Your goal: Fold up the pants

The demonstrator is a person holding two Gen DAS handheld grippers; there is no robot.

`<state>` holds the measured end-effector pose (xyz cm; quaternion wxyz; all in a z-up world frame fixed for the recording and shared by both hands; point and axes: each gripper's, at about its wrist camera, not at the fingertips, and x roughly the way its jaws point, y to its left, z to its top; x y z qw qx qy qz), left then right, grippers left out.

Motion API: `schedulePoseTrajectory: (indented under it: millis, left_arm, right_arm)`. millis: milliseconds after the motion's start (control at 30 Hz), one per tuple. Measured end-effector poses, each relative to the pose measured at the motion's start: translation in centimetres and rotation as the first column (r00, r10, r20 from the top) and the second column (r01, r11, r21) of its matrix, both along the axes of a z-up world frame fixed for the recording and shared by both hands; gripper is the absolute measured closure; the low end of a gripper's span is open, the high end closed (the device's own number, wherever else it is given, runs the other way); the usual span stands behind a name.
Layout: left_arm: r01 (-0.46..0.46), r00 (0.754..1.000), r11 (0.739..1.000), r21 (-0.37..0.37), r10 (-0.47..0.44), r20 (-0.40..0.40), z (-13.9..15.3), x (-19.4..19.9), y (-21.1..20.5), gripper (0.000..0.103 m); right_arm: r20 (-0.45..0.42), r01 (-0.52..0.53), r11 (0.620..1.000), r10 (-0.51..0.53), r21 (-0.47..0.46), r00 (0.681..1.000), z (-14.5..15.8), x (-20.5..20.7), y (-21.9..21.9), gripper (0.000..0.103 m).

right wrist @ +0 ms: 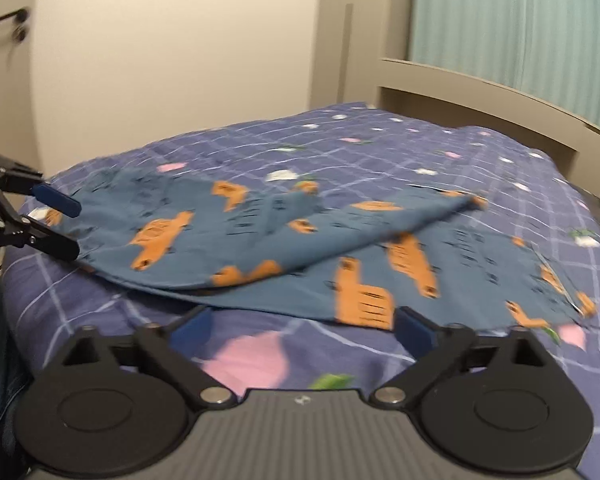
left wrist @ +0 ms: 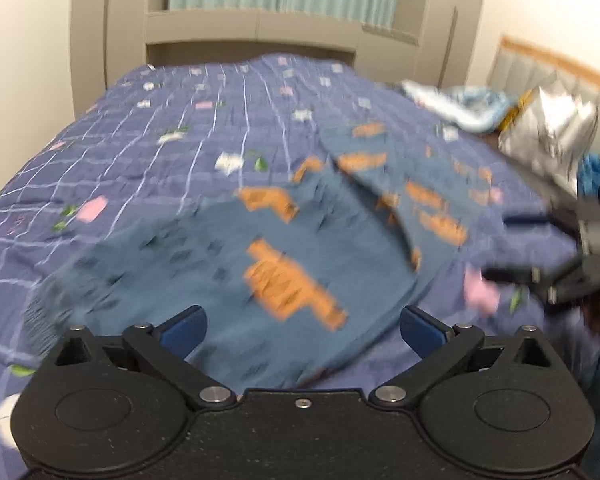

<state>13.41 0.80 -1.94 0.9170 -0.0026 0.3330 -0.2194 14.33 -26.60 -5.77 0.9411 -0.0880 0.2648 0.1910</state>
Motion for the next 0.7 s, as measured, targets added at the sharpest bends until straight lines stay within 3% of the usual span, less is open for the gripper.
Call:
schedulePoseTrajectory:
  millis: [267,467,567,700]
  left_arm:
    - [-0.047,0.998,0.971,-0.236,0.053,0.018,0.3,6.0,-6.4,0.001]
    - [0.009,1.0,0.956,-0.294,-0.005,0.013,-0.1,11.0,-10.6,0.001]
    - [0.012,1.0,0.95,-0.314,-0.014,-0.007,-0.9,13.1,-11.8,0.001]
    - [-0.003,0.996,0.924,-0.382,-0.032,-0.085,-2.4,15.4,-11.7,0.001]
  right_arm:
    - [-0.014,0.179,0.984,-0.179,0.009,0.984,-0.4,0.4,-5.9,0.0]
    - [-0.023,0.269,0.963,-0.269,0.001,0.963,0.2,3.5,-10.2,0.0]
    - [-0.033,0.268,0.963,-0.268,-0.009,0.963,0.7,6.8,-11.7,0.0]
    - [-0.061,0.173,0.982,-0.178,-0.078,0.982,2.1,12.7,-12.2,0.0]
